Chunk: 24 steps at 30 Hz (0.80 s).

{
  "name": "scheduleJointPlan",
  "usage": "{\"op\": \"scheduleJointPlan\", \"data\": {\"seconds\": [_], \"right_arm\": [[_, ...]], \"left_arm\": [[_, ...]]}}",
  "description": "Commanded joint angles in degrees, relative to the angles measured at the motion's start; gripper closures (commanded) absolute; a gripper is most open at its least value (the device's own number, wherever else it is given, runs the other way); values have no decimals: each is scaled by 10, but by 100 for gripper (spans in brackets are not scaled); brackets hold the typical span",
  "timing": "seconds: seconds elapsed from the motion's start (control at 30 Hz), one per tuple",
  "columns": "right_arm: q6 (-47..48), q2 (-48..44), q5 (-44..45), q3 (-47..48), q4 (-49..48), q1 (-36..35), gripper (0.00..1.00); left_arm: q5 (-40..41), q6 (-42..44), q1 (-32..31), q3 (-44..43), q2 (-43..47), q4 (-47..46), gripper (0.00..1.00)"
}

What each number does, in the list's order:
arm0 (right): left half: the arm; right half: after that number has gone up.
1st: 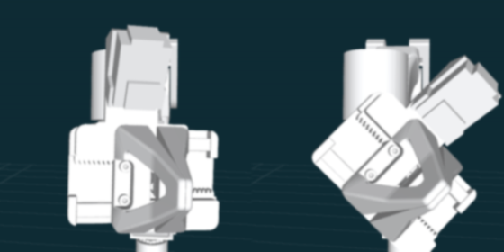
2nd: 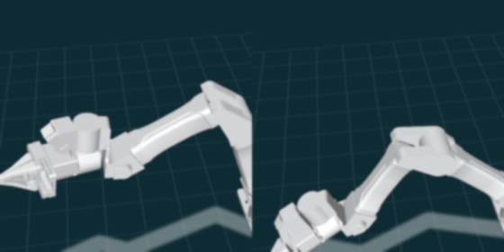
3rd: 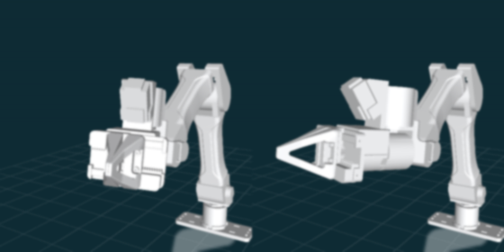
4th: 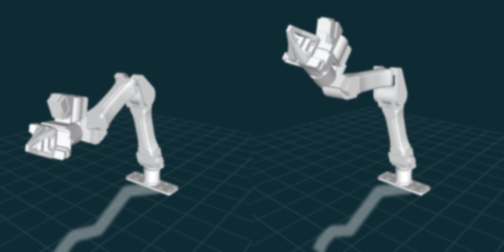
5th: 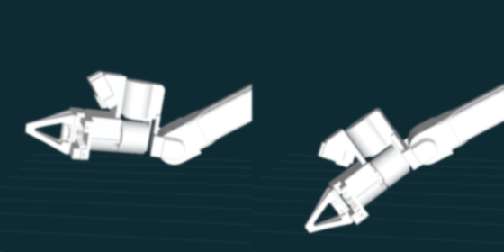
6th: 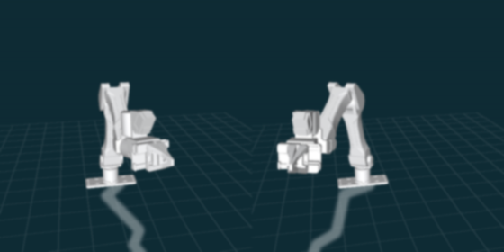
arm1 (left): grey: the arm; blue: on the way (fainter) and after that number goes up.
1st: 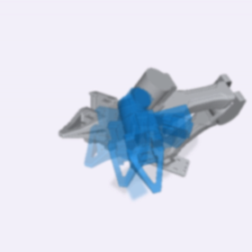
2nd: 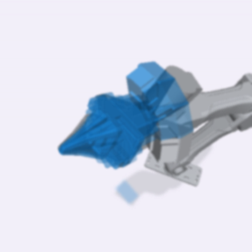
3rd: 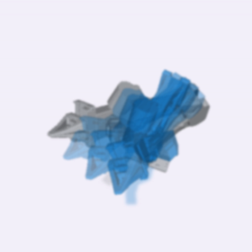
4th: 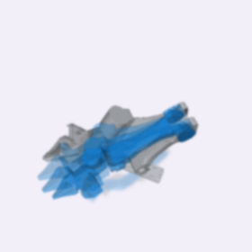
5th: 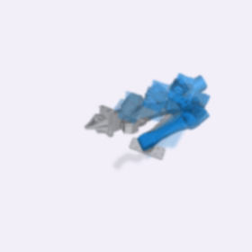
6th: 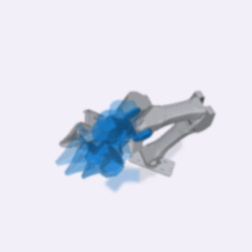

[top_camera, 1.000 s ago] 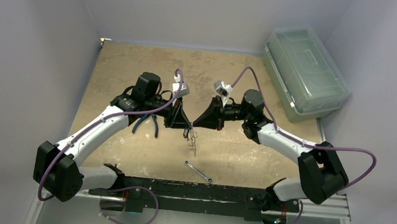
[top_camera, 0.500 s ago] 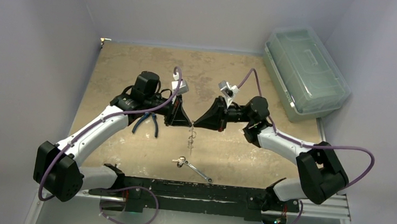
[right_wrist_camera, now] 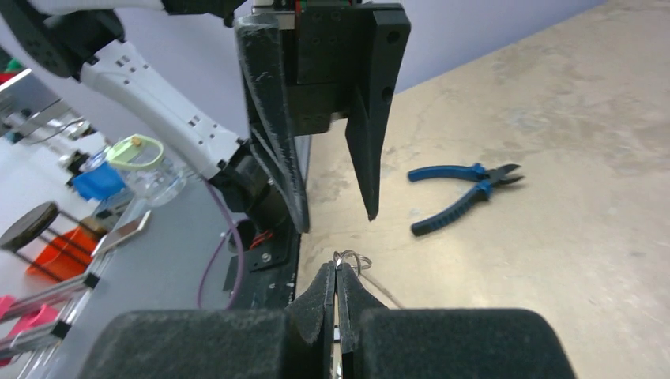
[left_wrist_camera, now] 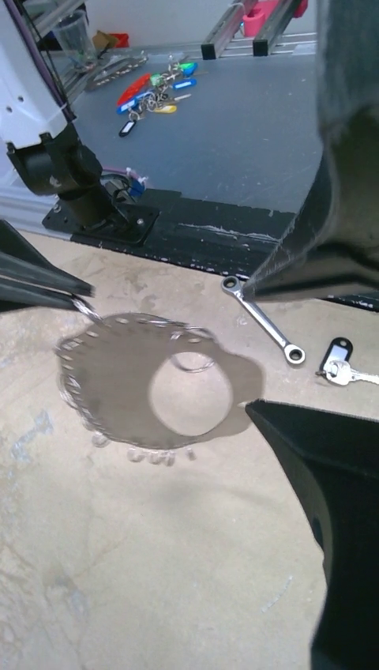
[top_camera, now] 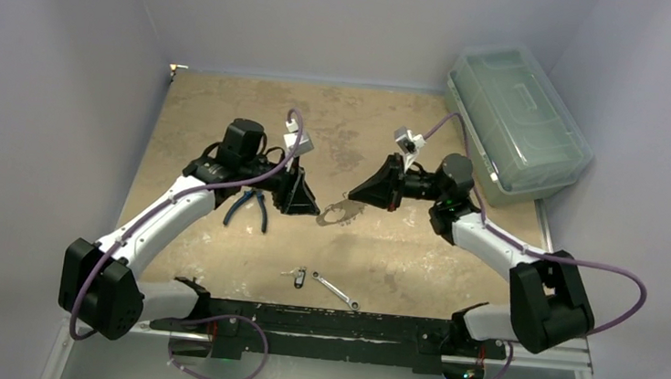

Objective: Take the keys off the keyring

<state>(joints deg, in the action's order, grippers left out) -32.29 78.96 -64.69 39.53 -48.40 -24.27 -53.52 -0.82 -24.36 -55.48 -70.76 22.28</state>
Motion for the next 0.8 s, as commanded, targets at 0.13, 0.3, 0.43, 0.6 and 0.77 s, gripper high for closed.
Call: {"op": "scheduleJointPlan", "data": {"seconds": [0.13,0.3,0.43,0.6,0.77], "right_arm": [[45,-55,16,-25,120,67,100],[194,-60,83,27,345,75,100],[206,-28,162,42,350,77,100],[231,42,221,77,363,77,100],[243,97,242,87,361,77,100]], "left_arm": [[42,25,26,-17,-16,20,33],[48,91,26,-27,-27,71,30],[73,193,-2,-27,-29,147,30],[156,305,-47,15,-10,215,31],[216,412,-64,48,-2,244,34]]}}
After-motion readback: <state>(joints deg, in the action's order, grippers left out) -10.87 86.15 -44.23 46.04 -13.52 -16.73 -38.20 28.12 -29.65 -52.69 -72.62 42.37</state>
